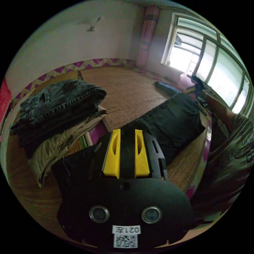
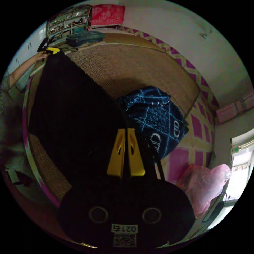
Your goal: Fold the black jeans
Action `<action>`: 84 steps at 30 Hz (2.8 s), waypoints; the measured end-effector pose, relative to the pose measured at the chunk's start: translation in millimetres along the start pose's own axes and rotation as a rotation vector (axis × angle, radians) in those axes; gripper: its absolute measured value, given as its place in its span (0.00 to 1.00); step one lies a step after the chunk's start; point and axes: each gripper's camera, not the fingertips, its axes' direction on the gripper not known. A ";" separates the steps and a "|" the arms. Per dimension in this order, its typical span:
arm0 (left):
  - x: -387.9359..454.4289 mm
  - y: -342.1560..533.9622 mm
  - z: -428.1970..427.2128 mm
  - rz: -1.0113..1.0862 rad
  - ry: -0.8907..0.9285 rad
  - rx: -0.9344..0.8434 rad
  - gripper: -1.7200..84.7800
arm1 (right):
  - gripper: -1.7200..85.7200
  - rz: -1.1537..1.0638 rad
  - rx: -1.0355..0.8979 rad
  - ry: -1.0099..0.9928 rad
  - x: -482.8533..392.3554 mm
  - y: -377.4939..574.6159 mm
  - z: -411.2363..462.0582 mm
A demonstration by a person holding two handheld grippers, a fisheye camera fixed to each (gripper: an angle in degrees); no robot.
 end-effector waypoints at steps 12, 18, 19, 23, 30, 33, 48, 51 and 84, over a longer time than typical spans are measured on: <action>19.5 23.3 -2.3 0.118 -0.014 -0.156 0.13 | 0.01 -0.004 0.273 -0.002 -84.3 49.2 -113.9; 27.5 34.2 -7.0 0.117 -0.067 -0.265 0.03 | 0.01 0.034 0.281 -0.009 -99.3 52.2 -136.2; 32.3 37.7 -12.1 0.133 -0.074 -0.265 0.02 | 0.01 0.044 0.281 -0.011 -101.2 52.1 -139.6; 48.5 53.9 -43.6 0.181 -0.091 -0.202 0.01 | 0.01 0.058 0.275 -0.011 -108.3 51.5 -155.8; 105.1 122.5 -193.8 0.222 -0.041 0.134 0.01 | 0.01 0.039 0.337 0.012 -162.7 91.4 -249.4; 141.8 166.7 -247.8 0.263 -0.028 0.186 0.01 | 0.01 0.047 0.413 0.032 -211.2 141.8 -306.6; 196.4 349.3 -281.9 -0.021 0.180 0.101 0.01 | 0.02 0.247 0.327 -0.290 -331.0 323.6 -257.9; 185.2 366.0 -313.5 -0.114 0.173 0.225 0.01 | 0.03 0.283 0.278 -0.314 -321.0 314.9 -245.0; 89.5 400.4 -464.4 -0.544 -0.281 0.238 0.06 | 0.01 0.670 0.274 0.166 -84.6 130.5 -423.2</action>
